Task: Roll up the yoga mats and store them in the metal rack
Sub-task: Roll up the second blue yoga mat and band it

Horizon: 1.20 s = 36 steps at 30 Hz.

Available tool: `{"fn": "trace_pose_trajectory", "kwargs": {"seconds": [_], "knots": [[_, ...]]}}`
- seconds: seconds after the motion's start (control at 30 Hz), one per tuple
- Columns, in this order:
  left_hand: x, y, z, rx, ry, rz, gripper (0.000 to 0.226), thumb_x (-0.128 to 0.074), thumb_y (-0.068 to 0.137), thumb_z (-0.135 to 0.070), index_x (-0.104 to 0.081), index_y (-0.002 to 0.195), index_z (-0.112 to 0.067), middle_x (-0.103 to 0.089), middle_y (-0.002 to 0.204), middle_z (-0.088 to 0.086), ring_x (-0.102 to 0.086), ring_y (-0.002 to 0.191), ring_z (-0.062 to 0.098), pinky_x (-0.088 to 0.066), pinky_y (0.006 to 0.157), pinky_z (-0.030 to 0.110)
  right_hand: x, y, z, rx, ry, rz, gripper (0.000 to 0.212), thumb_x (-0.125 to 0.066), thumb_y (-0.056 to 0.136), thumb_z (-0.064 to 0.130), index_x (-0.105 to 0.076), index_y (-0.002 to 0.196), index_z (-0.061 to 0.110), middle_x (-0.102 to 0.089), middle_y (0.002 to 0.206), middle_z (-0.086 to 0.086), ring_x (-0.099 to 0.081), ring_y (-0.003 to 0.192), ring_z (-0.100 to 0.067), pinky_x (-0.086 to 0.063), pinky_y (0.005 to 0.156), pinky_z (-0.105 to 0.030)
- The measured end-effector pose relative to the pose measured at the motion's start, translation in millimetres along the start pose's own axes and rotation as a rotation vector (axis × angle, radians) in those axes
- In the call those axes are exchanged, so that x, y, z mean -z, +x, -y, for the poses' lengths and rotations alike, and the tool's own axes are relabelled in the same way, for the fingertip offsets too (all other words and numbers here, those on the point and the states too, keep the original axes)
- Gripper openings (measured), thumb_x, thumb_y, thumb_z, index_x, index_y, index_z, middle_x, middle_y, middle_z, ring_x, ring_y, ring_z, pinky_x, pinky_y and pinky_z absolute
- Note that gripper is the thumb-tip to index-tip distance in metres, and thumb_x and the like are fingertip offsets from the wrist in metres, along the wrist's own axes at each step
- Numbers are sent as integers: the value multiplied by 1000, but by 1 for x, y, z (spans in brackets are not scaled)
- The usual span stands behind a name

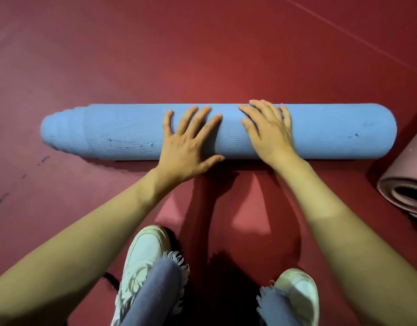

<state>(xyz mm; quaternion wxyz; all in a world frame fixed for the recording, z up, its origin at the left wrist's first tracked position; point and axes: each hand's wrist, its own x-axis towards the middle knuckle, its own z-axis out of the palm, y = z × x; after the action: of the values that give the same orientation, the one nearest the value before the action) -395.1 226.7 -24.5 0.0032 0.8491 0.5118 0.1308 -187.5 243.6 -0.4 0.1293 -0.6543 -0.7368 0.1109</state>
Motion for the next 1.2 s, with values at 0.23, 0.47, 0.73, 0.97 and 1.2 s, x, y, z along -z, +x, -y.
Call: {"fn": "trace_pose_trajectory", "kwargs": {"seconds": [0.23,0.47,0.73,0.97,1.2], "knots": [[7,49,-2,118,-2,166,97,-22,78,-82,-47,136,-9,-48,138,14,-41,129,36,-15,105,68,3,-35,-24,-191,219,-292,41,-51,88,17,-57,128,13,-38,143,-21,-32,134,-37,-15,113,-34],[-7,78,-45,52,-9,207,101,-19,78,-82,-46,134,-2,-49,136,16,-44,126,35,-22,102,67,6,-50,-20,-1077,1315,-416,38,-61,90,14,-42,123,7,-52,110,-11,-54,100,-20,-44,99,-39],[-6,106,-76,86,-105,143,90,-18,69,-83,-48,108,-7,-52,106,13,-48,102,32,-33,86,44,33,-40,-42,-1258,1965,-237,51,-66,85,34,-50,125,8,-54,105,-12,-54,107,-26,-40,104,-47],[-4,122,-88,82,-151,301,94,-23,62,-87,-48,121,-19,-44,114,13,-41,109,32,-33,90,47,34,-47,-35,-1364,1973,-274,49,-71,78,28,-54,120,12,-55,107,-10,-55,91,-24,-47,92,-43],[22,125,-128,64,-254,415,87,-41,58,-85,-43,110,-15,-49,117,5,-42,113,29,-32,93,49,59,-67,-43,-1369,1934,-357,43,-72,77,27,-59,116,14,-60,100,-6,-57,92,-21,-48,89,-40]]}}
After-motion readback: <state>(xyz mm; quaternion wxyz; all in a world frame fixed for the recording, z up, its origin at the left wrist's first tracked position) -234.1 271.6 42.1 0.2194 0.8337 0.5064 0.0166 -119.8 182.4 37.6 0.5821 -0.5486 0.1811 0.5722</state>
